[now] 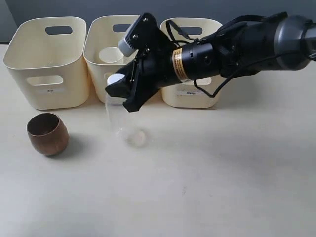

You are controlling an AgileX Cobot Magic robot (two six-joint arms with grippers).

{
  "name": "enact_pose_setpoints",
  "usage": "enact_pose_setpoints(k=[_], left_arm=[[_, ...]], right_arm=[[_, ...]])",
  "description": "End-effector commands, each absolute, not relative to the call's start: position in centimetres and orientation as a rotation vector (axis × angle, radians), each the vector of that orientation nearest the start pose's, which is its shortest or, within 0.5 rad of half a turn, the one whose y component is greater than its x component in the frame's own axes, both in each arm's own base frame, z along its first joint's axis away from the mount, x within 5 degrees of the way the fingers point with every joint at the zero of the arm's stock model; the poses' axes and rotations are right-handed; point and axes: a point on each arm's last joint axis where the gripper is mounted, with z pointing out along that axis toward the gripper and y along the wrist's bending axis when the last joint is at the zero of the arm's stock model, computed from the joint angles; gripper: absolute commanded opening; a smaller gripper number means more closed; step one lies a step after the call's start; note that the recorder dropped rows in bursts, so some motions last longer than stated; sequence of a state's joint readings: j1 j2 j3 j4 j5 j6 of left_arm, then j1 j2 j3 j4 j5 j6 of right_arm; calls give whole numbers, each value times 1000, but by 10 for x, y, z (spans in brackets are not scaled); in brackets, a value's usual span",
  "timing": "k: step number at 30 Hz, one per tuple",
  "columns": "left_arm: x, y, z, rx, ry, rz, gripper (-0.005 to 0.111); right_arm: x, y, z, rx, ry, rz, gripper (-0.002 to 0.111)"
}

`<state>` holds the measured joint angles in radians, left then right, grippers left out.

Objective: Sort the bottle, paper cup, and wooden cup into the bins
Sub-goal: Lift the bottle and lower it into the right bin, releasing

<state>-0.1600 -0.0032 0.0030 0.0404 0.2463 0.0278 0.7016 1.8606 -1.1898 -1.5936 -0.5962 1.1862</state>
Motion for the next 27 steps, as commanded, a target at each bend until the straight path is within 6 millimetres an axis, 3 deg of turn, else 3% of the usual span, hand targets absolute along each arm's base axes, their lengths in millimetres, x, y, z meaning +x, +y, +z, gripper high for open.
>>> enact_pose_setpoints(k=[1,6,10,13,20,27], left_arm=[[55,-8,192,190,1712,-63,0],[55,-8,192,190,1712,-63,0],[55,-8,192,190,1712,-63,0],[55,-8,192,190,1712,-63,0],[55,-8,192,190,1712,-63,0],[55,-8,192,190,1712,-63,0]], right_arm=[[271,289,258,-1369,1554,729,-1],[270,262,316,-1183,1507,478,-1],[273,240,344,-1012,1522,297,-1],[281,230,345,-950,1556,214,-1],[333,187,317,-746,1735,238,-1],[362,174,286,-688,1814,354,-1]])
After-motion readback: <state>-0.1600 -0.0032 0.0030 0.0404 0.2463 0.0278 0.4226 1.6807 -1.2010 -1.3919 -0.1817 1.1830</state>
